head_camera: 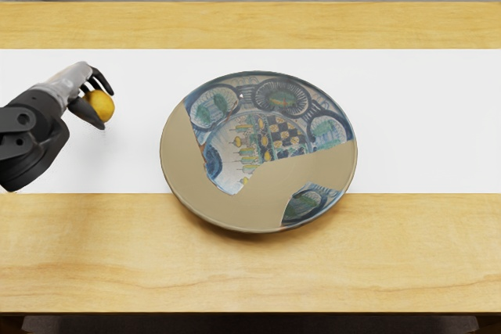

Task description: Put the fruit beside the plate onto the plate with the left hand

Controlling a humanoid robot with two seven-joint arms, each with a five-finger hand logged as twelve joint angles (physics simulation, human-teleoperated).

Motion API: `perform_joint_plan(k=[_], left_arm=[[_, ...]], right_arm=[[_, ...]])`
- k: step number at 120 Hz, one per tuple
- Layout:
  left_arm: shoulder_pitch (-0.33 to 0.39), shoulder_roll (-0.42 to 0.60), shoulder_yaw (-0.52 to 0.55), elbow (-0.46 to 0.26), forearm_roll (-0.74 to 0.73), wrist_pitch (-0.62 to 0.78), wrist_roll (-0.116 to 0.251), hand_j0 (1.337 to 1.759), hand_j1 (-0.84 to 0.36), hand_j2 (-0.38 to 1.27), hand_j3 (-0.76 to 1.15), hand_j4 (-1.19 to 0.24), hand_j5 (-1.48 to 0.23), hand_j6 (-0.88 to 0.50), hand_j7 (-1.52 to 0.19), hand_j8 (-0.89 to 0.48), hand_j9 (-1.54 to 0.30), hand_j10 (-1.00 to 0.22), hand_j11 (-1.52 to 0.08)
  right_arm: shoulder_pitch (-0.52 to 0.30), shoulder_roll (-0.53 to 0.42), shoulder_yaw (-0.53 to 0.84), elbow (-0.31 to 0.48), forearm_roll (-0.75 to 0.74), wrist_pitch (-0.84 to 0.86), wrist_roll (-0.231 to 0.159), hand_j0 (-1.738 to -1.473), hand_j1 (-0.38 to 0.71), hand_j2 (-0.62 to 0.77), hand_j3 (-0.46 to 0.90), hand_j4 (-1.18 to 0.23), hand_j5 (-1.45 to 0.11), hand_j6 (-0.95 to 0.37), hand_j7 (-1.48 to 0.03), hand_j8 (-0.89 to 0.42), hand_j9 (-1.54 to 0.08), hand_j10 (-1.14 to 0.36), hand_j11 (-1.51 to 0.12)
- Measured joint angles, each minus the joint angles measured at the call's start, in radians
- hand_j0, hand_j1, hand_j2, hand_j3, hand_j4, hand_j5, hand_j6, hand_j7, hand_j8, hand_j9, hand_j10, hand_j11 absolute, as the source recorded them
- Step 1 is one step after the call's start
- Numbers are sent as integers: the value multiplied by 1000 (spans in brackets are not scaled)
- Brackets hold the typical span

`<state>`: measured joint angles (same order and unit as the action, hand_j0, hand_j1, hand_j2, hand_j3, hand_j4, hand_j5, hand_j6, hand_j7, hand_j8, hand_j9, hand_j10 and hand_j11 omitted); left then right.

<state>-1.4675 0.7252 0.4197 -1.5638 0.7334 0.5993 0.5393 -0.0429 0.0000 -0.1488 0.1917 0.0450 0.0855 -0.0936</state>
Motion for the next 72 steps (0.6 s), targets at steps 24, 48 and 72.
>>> perform_joint_plan(k=[24,48,72], left_arm=[[-62,-11,-3,-2,-5,-37,0,1656,-226,294,0,-619,-847,-448,-831,-434,-829,-629,-827],[-129,-73,-12,-11,-34,-80,0,1656,-231,312,0,-618,-850,-452,-831,-438,-828,-629,-826],[-150,-153,-37,-27,-86,-98,0,1657,-269,425,0,-612,-857,-454,-829,-438,-825,-629,-824]], right_arm=[[0,0,0,0,0,0,0,-1658,-307,-7,0,-35,-45,-35,-45,-35,-45,-34,-45],[0,0,0,0,0,0,0,-1658,-307,-7,0,-35,-45,-35,-45,-35,-45,-34,-45],[0,0,0,0,0,0,0,-1658,-307,-7,0,-35,-45,-35,-45,-35,-45,-34,-45]])
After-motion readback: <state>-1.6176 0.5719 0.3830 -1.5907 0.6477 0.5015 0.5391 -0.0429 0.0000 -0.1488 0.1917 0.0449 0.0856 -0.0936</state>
